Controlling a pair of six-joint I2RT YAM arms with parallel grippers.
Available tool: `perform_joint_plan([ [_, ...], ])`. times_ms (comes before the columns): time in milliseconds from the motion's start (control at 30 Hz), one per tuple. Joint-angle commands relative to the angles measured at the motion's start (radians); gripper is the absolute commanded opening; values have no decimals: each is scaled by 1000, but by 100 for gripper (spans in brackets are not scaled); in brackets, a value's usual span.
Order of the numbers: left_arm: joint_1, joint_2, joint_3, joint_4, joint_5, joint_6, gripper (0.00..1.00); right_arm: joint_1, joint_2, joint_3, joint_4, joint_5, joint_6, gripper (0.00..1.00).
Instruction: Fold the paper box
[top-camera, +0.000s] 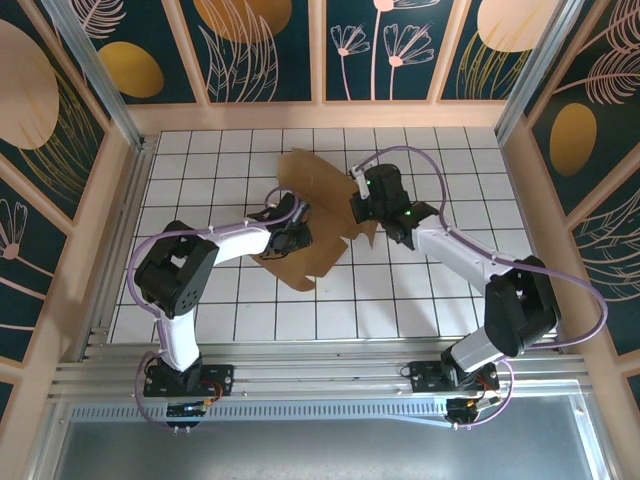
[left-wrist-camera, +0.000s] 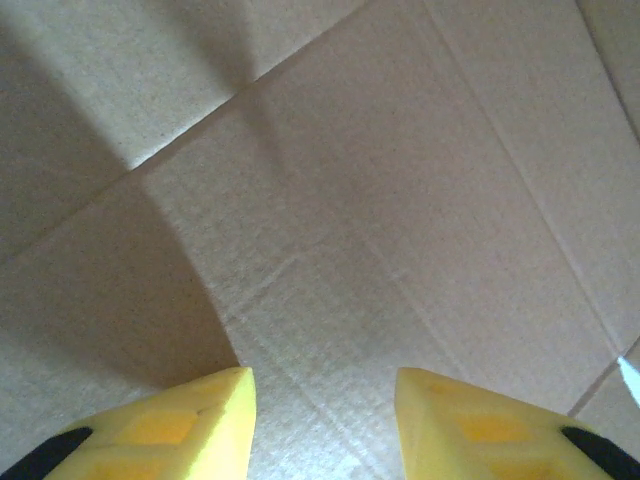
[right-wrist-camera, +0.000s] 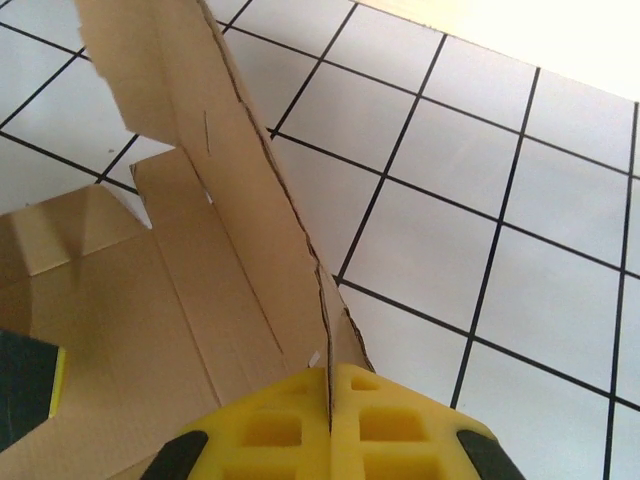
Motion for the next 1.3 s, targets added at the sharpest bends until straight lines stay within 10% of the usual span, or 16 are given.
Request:
perform_joint_plan([
  [0, 22, -2, 10, 54, 24, -11, 43, 38, -11, -32, 13, 95, -31, 0],
  [633, 102, -494, -113, 228, 155, -291, 63, 202, 78, -128, 75, 337, -70, 0],
  [900, 110, -284, 2, 436, 387, -486, 74, 229, 78, -137, 94, 328, -76, 0],
  [1267, 110, -88, 90, 552, 440, -473, 64, 240, 77, -136, 87, 323, -81, 0],
])
